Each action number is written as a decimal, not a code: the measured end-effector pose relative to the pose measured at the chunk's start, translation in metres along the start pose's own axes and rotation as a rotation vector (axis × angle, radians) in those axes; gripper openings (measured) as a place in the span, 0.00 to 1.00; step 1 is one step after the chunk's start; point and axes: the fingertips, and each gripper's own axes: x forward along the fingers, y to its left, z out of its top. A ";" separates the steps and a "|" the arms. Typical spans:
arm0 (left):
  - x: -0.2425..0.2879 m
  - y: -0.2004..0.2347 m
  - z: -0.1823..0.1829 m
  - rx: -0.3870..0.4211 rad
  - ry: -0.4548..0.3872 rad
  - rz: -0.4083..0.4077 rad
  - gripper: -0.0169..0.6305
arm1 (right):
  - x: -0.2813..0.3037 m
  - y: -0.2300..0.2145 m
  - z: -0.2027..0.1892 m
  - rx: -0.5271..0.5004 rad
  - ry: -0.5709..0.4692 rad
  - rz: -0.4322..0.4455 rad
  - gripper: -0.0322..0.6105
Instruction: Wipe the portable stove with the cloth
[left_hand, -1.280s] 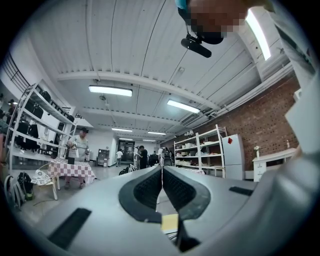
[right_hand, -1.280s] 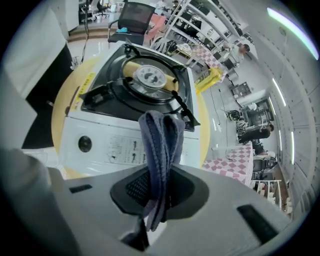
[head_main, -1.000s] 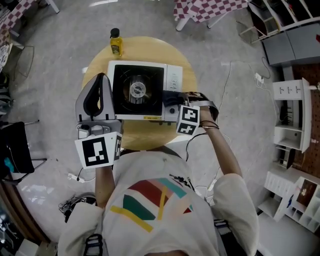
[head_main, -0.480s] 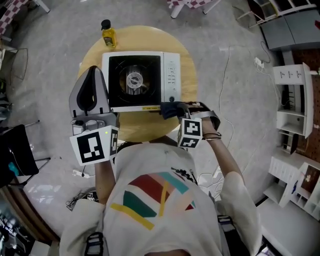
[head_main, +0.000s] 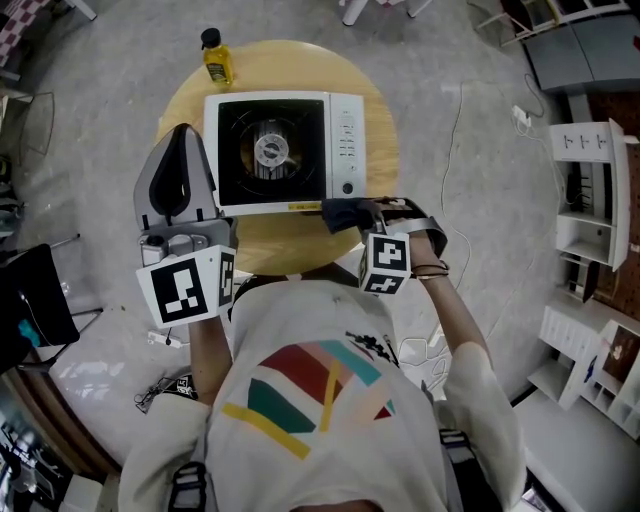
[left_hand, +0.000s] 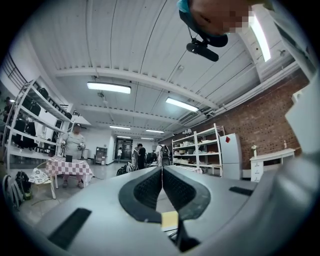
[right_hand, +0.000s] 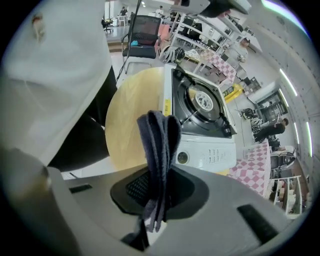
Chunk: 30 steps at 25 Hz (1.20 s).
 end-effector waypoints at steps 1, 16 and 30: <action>-0.001 0.004 0.001 0.011 -0.005 0.010 0.04 | -0.007 -0.004 0.008 0.012 -0.025 -0.004 0.11; -0.084 0.130 0.003 0.046 0.012 0.392 0.04 | -0.009 -0.033 0.277 0.083 -0.397 0.085 0.11; -0.139 0.174 -0.005 0.029 0.028 0.545 0.04 | 0.023 -0.024 0.295 0.120 -0.305 0.104 0.11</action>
